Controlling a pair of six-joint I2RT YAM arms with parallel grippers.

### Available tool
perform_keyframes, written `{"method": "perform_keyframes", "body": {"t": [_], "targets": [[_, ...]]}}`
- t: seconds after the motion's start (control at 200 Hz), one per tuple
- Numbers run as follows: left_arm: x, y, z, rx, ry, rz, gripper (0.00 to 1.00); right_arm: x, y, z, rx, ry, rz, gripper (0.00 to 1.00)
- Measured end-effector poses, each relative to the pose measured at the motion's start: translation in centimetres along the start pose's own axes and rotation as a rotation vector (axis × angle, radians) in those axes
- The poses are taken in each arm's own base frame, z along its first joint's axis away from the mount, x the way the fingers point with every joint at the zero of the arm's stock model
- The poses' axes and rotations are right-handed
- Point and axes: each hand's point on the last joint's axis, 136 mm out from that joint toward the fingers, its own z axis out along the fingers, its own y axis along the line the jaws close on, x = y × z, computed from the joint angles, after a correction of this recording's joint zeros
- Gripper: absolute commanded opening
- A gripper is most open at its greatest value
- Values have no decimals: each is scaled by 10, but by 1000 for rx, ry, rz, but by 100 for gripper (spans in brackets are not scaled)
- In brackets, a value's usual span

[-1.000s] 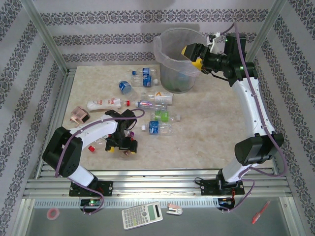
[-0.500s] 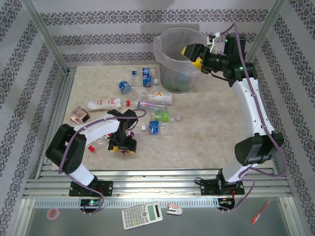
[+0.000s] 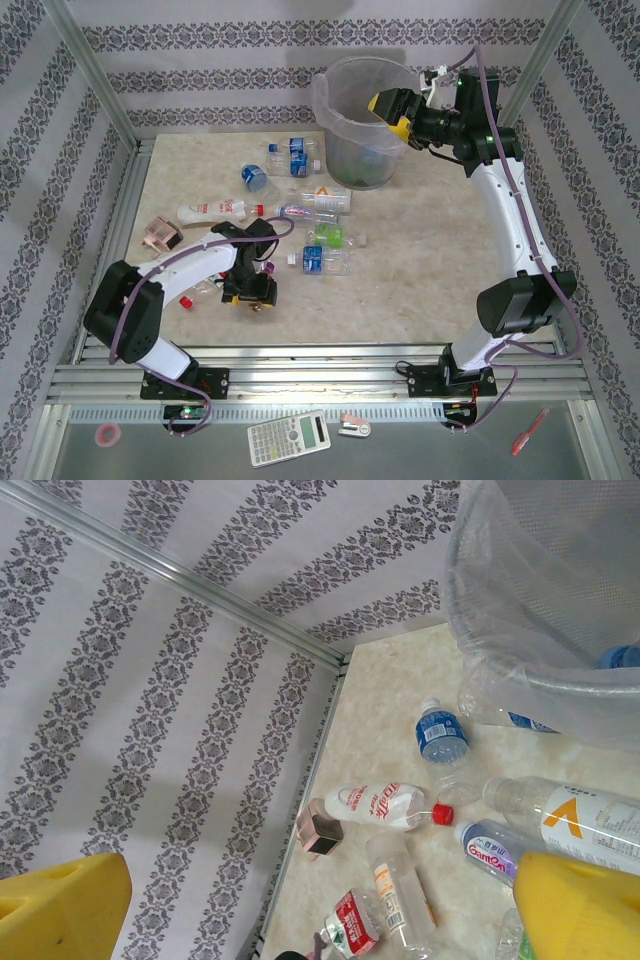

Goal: Throw the plastic bottles in the bin

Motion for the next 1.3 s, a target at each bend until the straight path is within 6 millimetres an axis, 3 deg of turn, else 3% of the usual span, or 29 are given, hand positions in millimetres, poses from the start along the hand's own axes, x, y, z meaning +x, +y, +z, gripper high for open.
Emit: {"method": "perform_keyframes", "body": {"t": [0.23, 0.5, 0.684, 1.029, 1.299], "targets": [[-21, -18, -38, 75, -127, 20, 64, 1, 3, -4, -1, -3, -3, 98], [-52, -56, -97, 213, -261, 44, 64, 5, 10, -23, -1, -29, -16, 98], [-87, -85, -137, 285, -343, 67, 63, 11, 4, -31, 18, -29, -1, 98], [-158, -141, -182, 400, -436, 92, 63, 8, -5, -64, 56, -88, 8, 98], [-211, -182, -248, 509, -596, 137, 63, 9, -10, -84, 69, -120, 14, 98]]}}
